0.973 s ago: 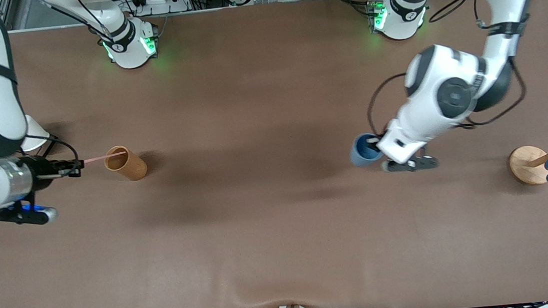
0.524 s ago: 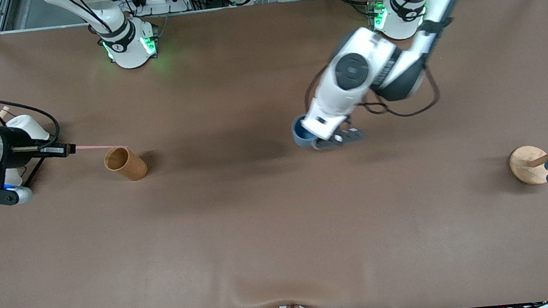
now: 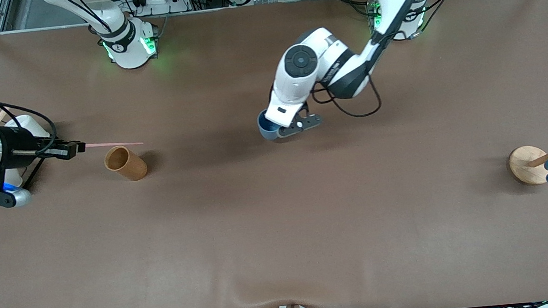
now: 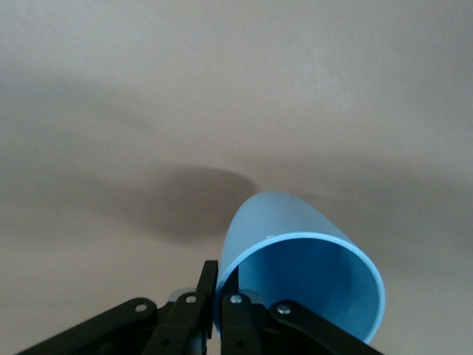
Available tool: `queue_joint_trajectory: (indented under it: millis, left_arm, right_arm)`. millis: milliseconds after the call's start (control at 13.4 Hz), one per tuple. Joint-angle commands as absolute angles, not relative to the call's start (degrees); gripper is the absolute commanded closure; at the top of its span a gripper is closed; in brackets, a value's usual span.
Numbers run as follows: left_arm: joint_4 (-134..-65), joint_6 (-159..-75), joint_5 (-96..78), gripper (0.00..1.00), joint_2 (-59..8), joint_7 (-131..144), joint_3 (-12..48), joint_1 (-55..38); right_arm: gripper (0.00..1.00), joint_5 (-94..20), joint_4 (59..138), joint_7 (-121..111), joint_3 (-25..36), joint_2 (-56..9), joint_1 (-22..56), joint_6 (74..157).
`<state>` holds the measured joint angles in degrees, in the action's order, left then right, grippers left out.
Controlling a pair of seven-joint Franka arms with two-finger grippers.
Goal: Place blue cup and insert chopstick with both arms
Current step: 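Pull the chopstick out with the right gripper while the left gripper carries the cup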
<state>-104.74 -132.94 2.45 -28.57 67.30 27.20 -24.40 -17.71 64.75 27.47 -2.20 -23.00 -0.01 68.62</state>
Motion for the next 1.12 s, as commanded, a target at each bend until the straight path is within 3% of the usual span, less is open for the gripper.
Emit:
queue_joint_trajectory:
  millis: [0,374,449,524,674,898,1048]
  left_arm:
    - [-104.0,-134.5,7.5,1.00,-30.6,72.1,26.6,-26.2]
    - [-104.2,-134.6,10.9,1.00,-32.1,76.8,26.7,-27.4]
    - [-104.0,-134.6,11.0,0.94,-32.7,77.3,26.7,-27.7]
    - [-103.9,-134.6,11.0,0.74,-32.7,77.3,26.7,-27.7]
    - [-103.9,-134.6,10.9,0.00,-32.2,77.5,26.7,-27.2]
    - [-103.8,-133.2,10.9,0.00,-28.0,77.4,26.6,-25.3]
    - [-103.7,-129.7,10.8,0.00,-23.2,76.8,26.7,-23.0]
  right_arm:
    - [1.00,-20.1,66.1,30.8,-2.3,-22.5,-0.5,69.0]
    - [1.00,-23.0,69.4,34.9,-2.2,-21.2,-0.6,71.6]
    - [1.00,-23.5,70.0,35.0,-1.9,-20.8,-1.1,72.0]
    - [1.00,-24.2,70.0,35.0,-1.8,-20.8,-1.2,72.2]
    - [1.00,-24.6,70.6,35.9,-1.8,-20.6,-1.2,72.3]
    - [1.00,-25.7,73.7,37.3,-1.8,-19.1,-1.1,74.8]
    - [1.00,-28.5,80.6,40.0,-1.9,-15.5,-0.7,79.4]
